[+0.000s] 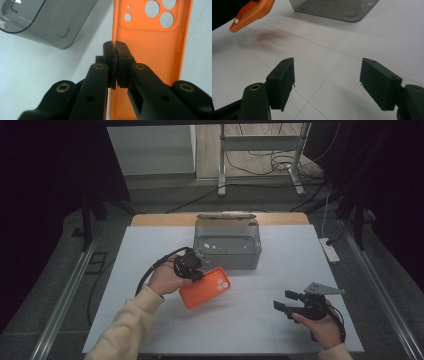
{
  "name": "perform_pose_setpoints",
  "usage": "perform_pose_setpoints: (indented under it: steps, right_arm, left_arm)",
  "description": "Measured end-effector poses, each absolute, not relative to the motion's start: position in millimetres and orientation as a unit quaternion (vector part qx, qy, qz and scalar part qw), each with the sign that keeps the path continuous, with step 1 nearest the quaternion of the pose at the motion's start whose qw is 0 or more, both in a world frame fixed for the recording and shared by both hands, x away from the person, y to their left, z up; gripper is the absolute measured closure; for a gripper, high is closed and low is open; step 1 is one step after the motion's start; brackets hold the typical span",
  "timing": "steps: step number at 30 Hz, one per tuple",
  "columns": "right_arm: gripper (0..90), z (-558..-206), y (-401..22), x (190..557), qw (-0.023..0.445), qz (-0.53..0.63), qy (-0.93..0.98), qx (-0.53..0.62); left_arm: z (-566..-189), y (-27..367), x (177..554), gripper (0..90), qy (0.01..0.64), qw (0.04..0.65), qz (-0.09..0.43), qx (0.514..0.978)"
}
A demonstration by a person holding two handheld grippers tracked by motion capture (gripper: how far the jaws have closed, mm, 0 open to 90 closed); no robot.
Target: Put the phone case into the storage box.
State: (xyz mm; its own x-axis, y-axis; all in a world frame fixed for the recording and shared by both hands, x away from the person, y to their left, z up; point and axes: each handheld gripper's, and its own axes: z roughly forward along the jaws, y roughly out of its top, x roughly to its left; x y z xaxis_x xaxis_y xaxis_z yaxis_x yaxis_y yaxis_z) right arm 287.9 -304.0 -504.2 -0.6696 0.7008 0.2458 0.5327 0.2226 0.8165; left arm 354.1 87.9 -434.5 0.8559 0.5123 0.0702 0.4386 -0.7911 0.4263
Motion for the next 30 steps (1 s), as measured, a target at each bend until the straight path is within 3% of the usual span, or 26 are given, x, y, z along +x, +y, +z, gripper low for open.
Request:
perform_pose_setpoints:
  steps: [30]
  right_arm:
    - [28.6, -499.8, -286.0, 294.7, 0.051, 0.495, 0.777, 0.385]
  left_arm:
    - [-438.4, 60.6, 342.0, 87.9, 0.186, 0.195, 0.124, 0.955]
